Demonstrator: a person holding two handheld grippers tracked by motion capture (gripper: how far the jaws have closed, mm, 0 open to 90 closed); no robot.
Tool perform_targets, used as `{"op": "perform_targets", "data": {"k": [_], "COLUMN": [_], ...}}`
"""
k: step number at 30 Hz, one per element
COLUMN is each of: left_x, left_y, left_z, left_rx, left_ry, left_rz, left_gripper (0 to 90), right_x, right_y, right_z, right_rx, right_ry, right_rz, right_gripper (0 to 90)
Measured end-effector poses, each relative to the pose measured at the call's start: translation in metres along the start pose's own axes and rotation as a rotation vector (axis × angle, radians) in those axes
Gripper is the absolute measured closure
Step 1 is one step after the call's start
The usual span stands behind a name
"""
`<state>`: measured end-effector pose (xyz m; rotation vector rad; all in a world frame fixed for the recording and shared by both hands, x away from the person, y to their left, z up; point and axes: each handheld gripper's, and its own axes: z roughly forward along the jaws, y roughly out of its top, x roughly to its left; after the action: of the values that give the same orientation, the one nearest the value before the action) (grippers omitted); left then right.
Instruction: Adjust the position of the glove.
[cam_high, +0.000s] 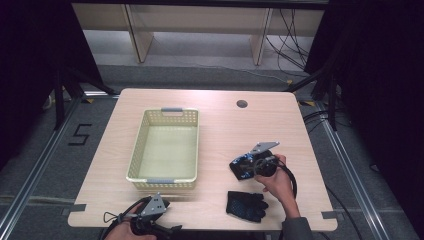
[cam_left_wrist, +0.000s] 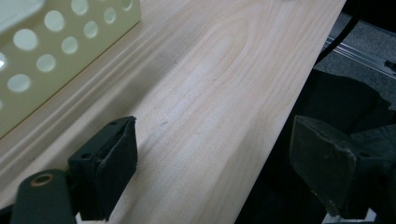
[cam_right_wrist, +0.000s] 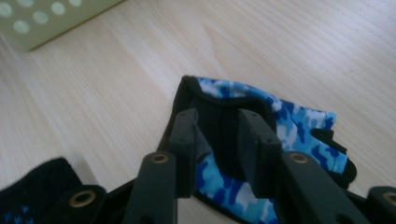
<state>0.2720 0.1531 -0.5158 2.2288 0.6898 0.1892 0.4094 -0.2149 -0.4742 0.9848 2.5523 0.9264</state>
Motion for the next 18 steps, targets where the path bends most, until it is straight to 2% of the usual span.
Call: {"op": "perform_targets", "data": {"k": [1, 2, 3, 4, 5, 6, 7, 8, 9, 11, 12, 14, 15, 18], "left_x": [0.000, 0.000, 0.000, 0.000, 0.000, 0.000, 0.000, 0.000, 0.000, 0.000, -0.001, -0.001, -0.001, -0.001], "left_y": [0.000, 0.000, 0.000, 0.000, 0.000, 0.000, 0.000, 0.000, 0.000, 0.000, -0.001, 0.000, 0.000, 0.000], "left_z": [0.000, 0.000, 0.000, 0.000, 0.000, 0.000, 0.000, 0.000, 0.000, 0.000, 0.001, 0.000, 0.000, 0.000], "left_rx": [0.000, 0.001, 0.001, 0.001, 0.002, 0.003, 0.004, 0.006, 0.006, 0.006, 0.006, 0.011, 0.006, 0.008], "left_ry": [0.000, -0.001, -0.001, 0.000, 0.000, 0.000, 0.000, -0.001, -0.002, -0.001, -0.002, -0.001, -0.001, 0.001], "left_rz": [0.001, 0.002, 0.001, 0.000, -0.001, 0.000, 0.001, 0.001, -0.001, -0.001, -0.023, -0.011, -0.010, -0.019], "left_gripper": [15.2, 15.2, 15.2, 15.2, 15.2, 15.2, 15.2, 15.2, 15.2, 15.2, 15.2, 15.2, 15.2, 15.2], "right_x": [-0.001, -0.004, -0.002, -0.003, -0.004, -0.003, -0.004, -0.004, -0.002, -0.002, -0.002, -0.001, -0.001, -0.002], "right_y": [-0.002, -0.004, -0.005, -0.008, -0.008, -0.010, -0.011, -0.010, -0.011, -0.011, -0.011, -0.011, -0.012, -0.013], "right_z": [-0.002, -0.002, -0.004, -0.003, -0.004, -0.002, -0.001, -0.002, 0.001, 0.003, 0.004, 0.006, 0.009, 0.016], "right_rx": [0.003, 0.005, 0.023, 0.009, 0.029, 0.017, 0.025, 0.045, 0.056, 0.050, 0.055, 0.076, 0.080, 0.093], "right_ry": [0.006, 0.021, 0.025, 0.016, 0.019, 0.030, 0.029, 0.030, 0.030, 0.019, 0.032, 0.039, 0.025, 0.035], "right_rz": [0.000, -0.023, -0.012, -0.023, -0.036, -0.032, -0.053, -0.063, -0.042, -0.036, -0.047, -0.053, -0.056, -0.084], "right_gripper": [64.6, 62.4, 61.6, 60.5, 59.7, 58.3, 57.2, 57.0, 56.3, 56.1, 55.1, 54.6, 54.4, 57.3]}}
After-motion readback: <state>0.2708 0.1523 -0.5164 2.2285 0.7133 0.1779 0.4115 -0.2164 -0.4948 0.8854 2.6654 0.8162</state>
